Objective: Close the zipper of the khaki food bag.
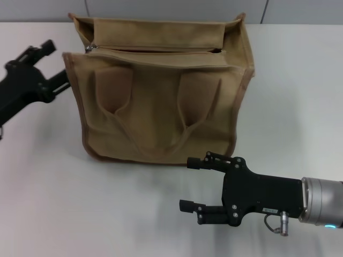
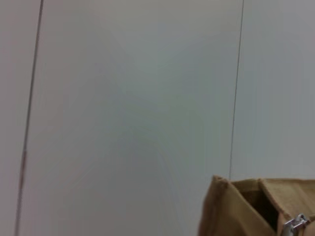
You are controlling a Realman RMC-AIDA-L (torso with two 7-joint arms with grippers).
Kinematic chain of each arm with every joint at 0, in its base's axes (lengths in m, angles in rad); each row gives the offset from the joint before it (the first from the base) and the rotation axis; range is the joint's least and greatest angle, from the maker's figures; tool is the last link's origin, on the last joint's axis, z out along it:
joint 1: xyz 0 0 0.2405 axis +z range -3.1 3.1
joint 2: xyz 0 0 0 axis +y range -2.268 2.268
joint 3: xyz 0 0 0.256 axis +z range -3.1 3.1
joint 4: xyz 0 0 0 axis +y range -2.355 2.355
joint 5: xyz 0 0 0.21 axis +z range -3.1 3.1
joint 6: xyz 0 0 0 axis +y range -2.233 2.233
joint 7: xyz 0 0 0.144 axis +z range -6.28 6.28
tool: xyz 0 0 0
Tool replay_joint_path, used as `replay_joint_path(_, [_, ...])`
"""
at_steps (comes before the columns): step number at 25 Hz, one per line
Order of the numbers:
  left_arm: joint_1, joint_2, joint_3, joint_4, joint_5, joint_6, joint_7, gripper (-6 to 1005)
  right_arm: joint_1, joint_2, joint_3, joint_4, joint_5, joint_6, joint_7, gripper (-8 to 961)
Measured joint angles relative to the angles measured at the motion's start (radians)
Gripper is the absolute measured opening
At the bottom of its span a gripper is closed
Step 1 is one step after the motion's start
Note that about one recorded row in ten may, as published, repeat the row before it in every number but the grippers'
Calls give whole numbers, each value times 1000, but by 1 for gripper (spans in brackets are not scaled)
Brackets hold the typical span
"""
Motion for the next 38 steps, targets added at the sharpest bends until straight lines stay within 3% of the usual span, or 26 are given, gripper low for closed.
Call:
replay_joint_path(4, [29,2,31,88,1,2,-57,814,0,0,9,0,0,2,0,816])
replay_joint_path(6, [50,2,113,152,1,-3,-68,814,0,0,15,0,0,3,0,816])
replay_joint_path(11, [31,-6,180,159,-3,-60,-50,814,0,0,16,2,1,6,0,816])
replay_joint_path(15, [5,-9,175,119,-37,-76,-33,814,1,0,15,4,1,6,0,816])
replay_joint_path(21, [8,-8,181,74,-210,-5,-27,815,-6,0,21,13,2,13,0,817])
replay_joint_path(35, [20,-8,182,48,-216,27,-25,815,1,0,28,17,2,14,-15,817])
replay_joint_path(38, [20,-9,184,41,-217,29,-4,704,1,0,37,17,2,12,-15,817])
